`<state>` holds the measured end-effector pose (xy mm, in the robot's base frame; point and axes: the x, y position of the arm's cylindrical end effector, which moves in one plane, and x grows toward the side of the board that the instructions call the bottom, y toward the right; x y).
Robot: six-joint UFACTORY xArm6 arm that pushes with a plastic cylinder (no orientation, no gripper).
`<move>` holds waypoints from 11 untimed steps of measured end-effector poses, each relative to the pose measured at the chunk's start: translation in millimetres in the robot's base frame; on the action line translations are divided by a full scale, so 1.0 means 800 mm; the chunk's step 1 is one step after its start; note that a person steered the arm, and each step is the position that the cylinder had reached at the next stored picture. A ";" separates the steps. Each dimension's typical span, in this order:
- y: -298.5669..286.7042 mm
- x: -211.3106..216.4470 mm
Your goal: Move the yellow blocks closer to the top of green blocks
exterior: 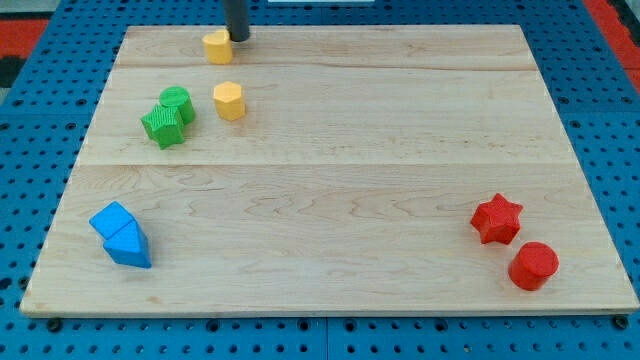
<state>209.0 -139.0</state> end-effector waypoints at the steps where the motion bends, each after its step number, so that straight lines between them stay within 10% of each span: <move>1: 0.013 0.006; 5: -0.003 0.042; 8: 0.111 0.224; 11: 0.051 0.204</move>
